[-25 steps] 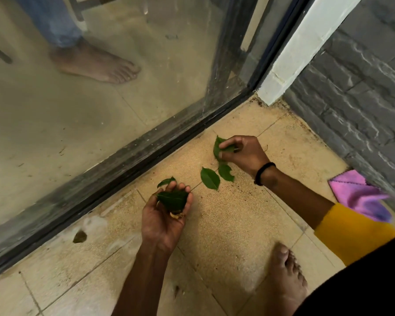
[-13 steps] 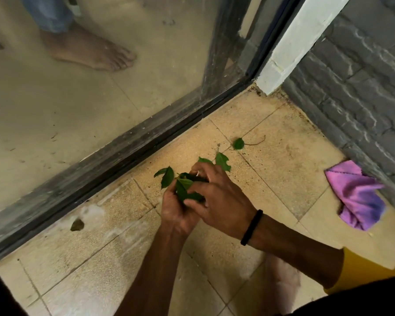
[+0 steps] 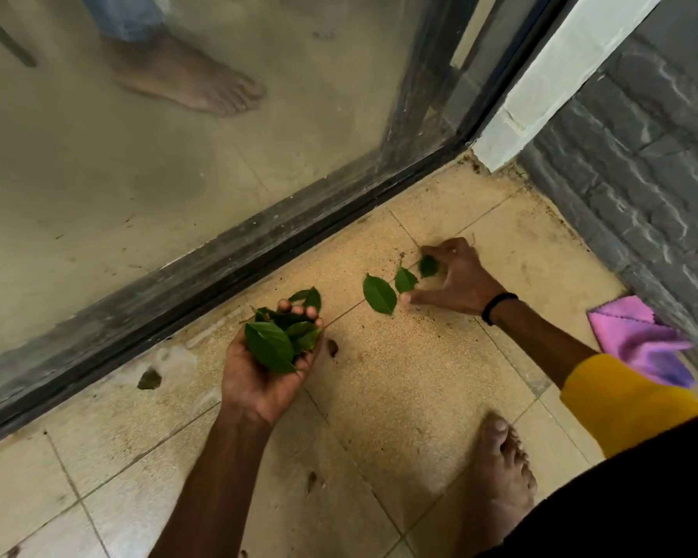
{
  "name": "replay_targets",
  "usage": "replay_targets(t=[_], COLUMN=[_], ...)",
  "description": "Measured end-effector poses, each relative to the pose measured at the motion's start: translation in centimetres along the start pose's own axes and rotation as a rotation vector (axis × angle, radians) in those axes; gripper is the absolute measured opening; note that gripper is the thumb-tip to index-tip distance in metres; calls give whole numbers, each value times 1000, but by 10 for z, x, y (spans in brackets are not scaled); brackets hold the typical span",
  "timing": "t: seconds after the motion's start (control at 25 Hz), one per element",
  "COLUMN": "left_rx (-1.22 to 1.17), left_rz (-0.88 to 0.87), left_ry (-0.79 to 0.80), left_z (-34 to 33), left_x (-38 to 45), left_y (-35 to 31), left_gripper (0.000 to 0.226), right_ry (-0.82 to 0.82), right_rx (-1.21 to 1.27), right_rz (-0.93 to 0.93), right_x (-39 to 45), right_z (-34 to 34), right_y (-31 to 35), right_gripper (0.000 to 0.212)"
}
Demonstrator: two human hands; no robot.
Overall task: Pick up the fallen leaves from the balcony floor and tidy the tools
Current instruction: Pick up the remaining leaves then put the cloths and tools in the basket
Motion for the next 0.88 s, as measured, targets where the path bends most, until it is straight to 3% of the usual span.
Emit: replay_targets(t=[0.36,0.52,0.6,0.76,0.88], left_rx=[-100,-131,-146,-132,-115], left_rz=[-153,-178,-190,-202,-197], left_ry=[-28,-54,-54,-41,-33], left_z=[39,54,58,58,54], left_x=[-27,-38,-41,-36,-27], left_y=[-50,-60,-66,-72,-69], left_gripper=[38,36,35,34,41], right_ry=[24,13,10,20,-2], right_rx=[-66,-121,-189,-83,6], right_rz=[199,253,328,529,472], right_x=[-36,-32,-31,-36,-32], right_z=[-85,-104,-116,-128,-111], right_y=[104,151,172,185,178], right_gripper=[137,128,106,31,10])
Point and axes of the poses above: each hand's wrist, its own x-axis towards the middle knuckle, its own z-axis out of the back of the hand, y = z × x, the point moved 7 cm from there along x, towards the middle knuckle, and after that the axes turned 3 degrees about -z, right-handed, at the moved point
